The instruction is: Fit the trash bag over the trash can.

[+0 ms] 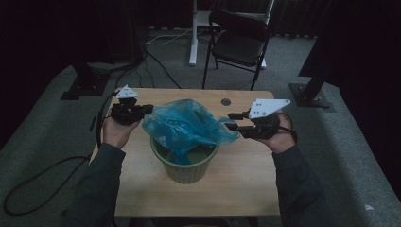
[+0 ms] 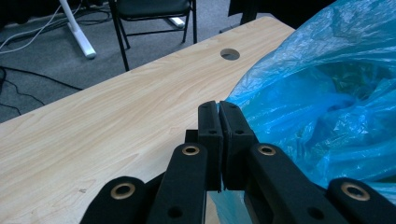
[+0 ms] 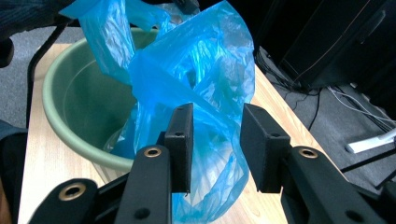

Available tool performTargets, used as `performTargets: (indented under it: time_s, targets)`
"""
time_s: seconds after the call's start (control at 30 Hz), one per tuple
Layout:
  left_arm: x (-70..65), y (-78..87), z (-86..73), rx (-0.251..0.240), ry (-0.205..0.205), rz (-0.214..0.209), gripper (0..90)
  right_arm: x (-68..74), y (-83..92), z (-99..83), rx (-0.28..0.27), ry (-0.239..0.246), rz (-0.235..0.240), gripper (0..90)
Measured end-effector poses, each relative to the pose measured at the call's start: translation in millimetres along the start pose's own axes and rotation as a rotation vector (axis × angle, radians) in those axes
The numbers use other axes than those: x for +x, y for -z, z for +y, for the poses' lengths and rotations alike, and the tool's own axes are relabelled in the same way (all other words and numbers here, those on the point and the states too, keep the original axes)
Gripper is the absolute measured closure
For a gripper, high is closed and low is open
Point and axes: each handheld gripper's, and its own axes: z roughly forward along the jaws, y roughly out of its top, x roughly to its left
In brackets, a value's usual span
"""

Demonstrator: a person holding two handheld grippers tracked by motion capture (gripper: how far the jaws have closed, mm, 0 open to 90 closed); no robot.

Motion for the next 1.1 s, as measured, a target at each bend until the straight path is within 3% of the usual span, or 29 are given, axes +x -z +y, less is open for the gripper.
performTargets:
  time_s: [0.17, 0.3, 0.4, 0.47, 0.53, 0.67, 0.7, 0.87, 1.0, 1.1]
  targets:
    - [-0.3, -0.2, 0.2, -0.004, 0.002, -0.002, 87.9, -0.6, -2.0, 3.1, -0.006, 0.004, -0.016, 63.8]
    - [-0.7, 0.0, 0.3, -0.006, 0.001, -0.003, 88.0, -0.3, -6.1, 3.2, 0.002, 0.006, -0.001, 64.8]
    - [-1.2, -0.2, 0.3, -0.005, -0.002, -0.004, 87.9, -1.5, -11.6, 3.0, 0.02, 0.0, 0.004, 76.7]
    - [-1.3, -0.9, 0.0, -0.001, 0.0, -0.003, 88.0, -2.0, -13.1, 3.0, 0.026, -0.002, 0.0, 80.1]
    - [-1.5, -2.0, -0.7, -0.001, 0.003, -0.004, 88.0, -5.4, -19.8, 1.7, 0.05, -0.023, -0.017, 87.6]
    - [-1.5, -3.2, -2.5, 0.003, 0.004, -0.006, 88.0, -11.3, -25.7, -3.5, 0.063, -0.067, -0.039, 89.6]
    - [-0.8, -3.7, -3.8, 0.008, 0.005, -0.005, 88.0, -18.5, -30.3, -12.2, 0.08, -0.114, -0.054, 89.9]
    - [-0.3, -4.9, -5.3, 0.012, 0.006, -0.006, 87.9, -35.1, -35.4, -36.5, 0.103, -0.241, -0.079, 90.0]
    - [-0.6, -6.8, -5.5, 0.014, 0.007, -0.007, 88.0, -43.7, -40.2, -56.8, 0.141, -0.311, -0.104, 90.0]
    - [-0.7, -8.1, -5.5, 0.016, 0.007, -0.007, 88.0, -45.9, -42.8, -64.7, 0.161, -0.336, -0.117, 90.0]
